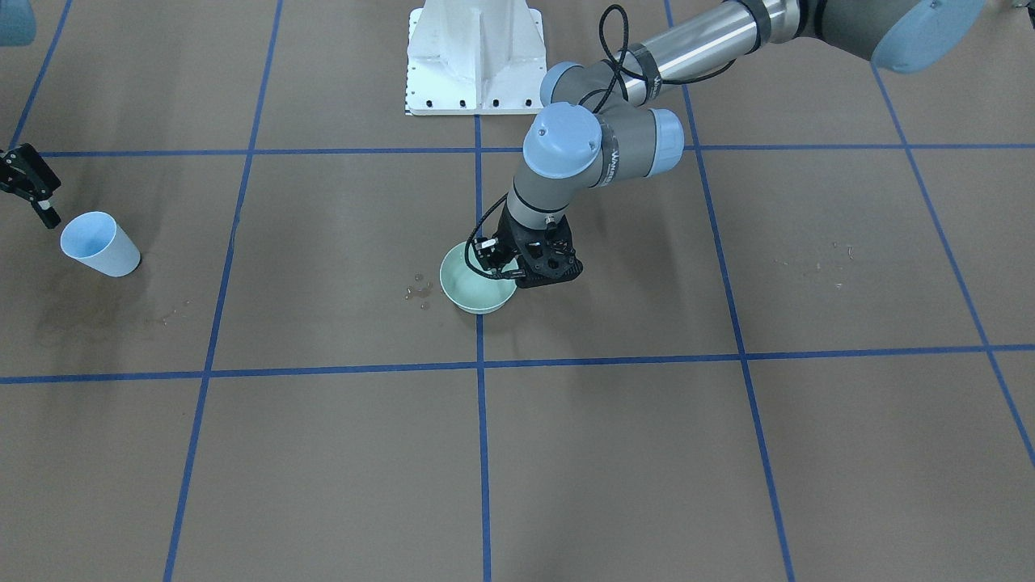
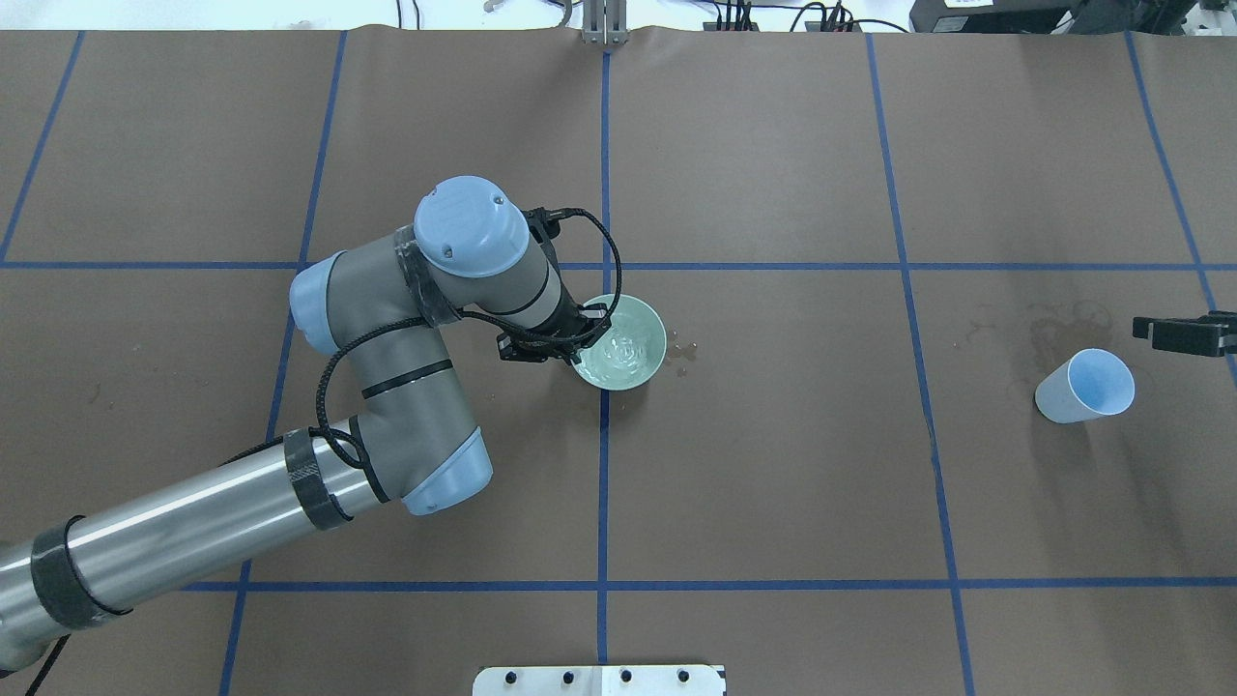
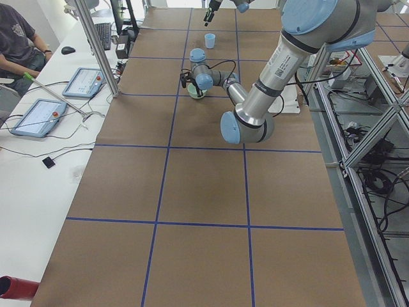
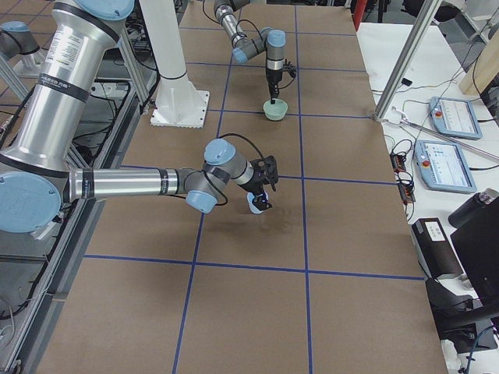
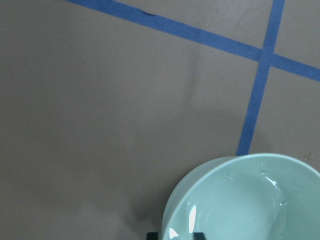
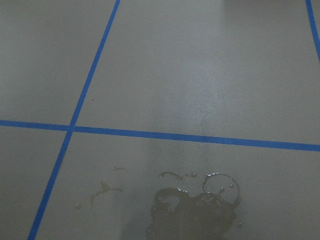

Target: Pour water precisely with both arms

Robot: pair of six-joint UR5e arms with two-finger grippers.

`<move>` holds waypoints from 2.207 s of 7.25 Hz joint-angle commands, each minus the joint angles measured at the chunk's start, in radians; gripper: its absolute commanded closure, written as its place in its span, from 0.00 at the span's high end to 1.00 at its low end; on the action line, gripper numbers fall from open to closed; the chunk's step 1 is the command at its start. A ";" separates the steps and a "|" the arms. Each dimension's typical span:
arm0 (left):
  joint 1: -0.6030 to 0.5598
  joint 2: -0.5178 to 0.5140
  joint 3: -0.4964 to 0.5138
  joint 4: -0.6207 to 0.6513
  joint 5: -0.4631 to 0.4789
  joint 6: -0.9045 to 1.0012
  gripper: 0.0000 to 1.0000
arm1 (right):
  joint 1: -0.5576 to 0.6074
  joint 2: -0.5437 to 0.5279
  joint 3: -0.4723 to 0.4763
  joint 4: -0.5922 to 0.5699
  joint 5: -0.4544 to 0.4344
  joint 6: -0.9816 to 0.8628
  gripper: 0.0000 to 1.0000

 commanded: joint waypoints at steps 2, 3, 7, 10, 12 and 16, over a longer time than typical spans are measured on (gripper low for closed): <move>-0.121 0.228 -0.225 -0.002 -0.151 0.108 0.00 | 0.168 0.085 -0.005 -0.165 0.162 -0.151 1.00; -0.146 0.357 -0.308 -0.020 -0.156 0.194 0.00 | 0.213 0.111 -0.005 -0.223 0.204 -0.202 1.00; -0.359 0.783 -0.370 -0.101 -0.246 0.688 0.00 | 0.270 0.135 -0.025 -0.288 0.227 -0.278 1.00; -0.488 0.857 -0.261 -0.101 -0.294 0.950 0.00 | 0.278 0.135 -0.023 -0.286 0.279 -0.278 1.00; -0.489 0.854 -0.243 -0.101 -0.294 0.953 0.02 | 0.278 0.133 -0.023 -0.288 0.278 -0.278 1.00; -0.560 0.852 -0.253 -0.095 -0.296 0.977 1.00 | 0.278 0.135 -0.029 -0.292 0.276 -0.278 1.00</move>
